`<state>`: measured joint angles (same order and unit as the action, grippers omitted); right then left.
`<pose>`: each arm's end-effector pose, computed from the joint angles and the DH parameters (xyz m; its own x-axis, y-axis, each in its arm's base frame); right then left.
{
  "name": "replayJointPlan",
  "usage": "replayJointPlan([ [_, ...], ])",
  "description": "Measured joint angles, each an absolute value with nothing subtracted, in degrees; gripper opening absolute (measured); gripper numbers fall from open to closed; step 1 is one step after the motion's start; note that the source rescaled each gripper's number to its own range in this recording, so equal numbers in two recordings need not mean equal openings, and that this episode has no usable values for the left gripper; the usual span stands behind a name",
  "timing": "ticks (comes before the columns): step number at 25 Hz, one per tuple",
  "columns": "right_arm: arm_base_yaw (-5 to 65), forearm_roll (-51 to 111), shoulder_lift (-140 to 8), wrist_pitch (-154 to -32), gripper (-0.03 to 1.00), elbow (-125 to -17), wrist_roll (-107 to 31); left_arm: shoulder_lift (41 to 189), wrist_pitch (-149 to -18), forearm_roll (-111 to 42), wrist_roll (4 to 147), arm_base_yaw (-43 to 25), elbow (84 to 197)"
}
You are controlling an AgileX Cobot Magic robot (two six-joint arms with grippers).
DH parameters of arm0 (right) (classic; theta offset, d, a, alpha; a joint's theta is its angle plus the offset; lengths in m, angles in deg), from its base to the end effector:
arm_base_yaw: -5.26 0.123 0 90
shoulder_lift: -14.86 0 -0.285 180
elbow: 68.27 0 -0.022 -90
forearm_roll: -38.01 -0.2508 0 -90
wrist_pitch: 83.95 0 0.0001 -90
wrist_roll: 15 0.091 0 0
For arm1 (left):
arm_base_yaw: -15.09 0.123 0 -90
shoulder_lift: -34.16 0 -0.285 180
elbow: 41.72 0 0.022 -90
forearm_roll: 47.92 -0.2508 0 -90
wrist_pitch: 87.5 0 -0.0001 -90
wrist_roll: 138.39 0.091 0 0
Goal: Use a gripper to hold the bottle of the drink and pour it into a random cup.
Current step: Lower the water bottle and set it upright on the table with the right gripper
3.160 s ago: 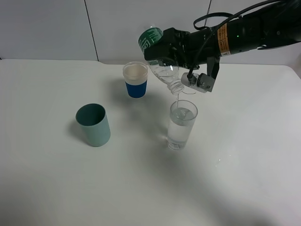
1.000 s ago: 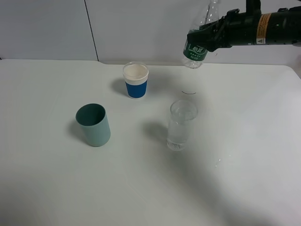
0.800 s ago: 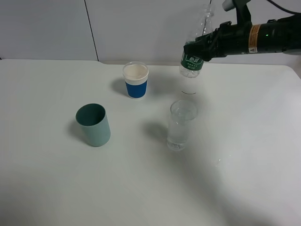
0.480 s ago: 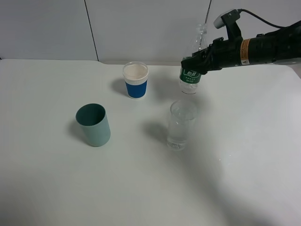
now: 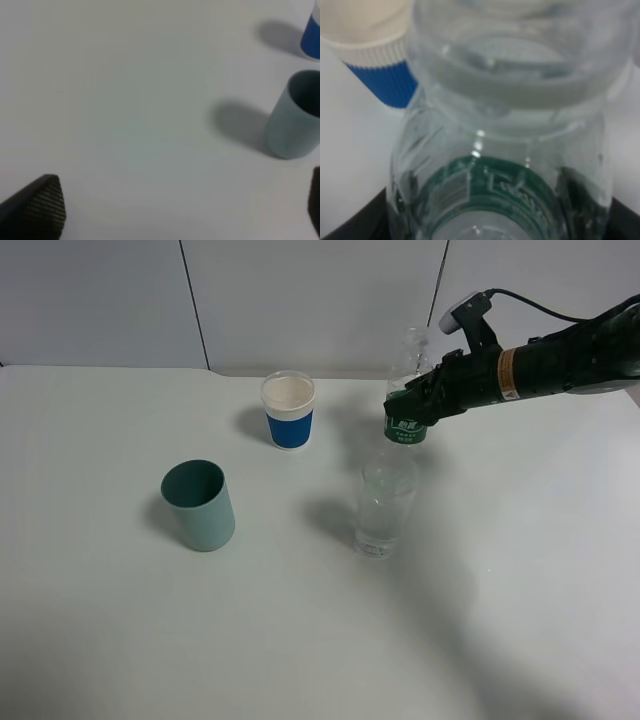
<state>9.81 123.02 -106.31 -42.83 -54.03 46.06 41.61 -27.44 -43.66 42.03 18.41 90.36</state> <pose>0.3852 0.0904 0.1585 -0.3959 -0.3194 -0.8609 -0.7597 0.6406 0.1117 -0.0064 -0.0062 0.2816 -0.4274 -0.0546 -0.9024 -0.0125 0.9984 -0.0545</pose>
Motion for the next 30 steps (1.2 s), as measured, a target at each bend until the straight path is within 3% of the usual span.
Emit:
replayJointPlan([
  [30, 11.42, 130.03, -106.42, -43.67, 0.01, -54.03, 34.51, 41.61, -27.44, -43.66, 42.03, 18.41, 90.36],
])
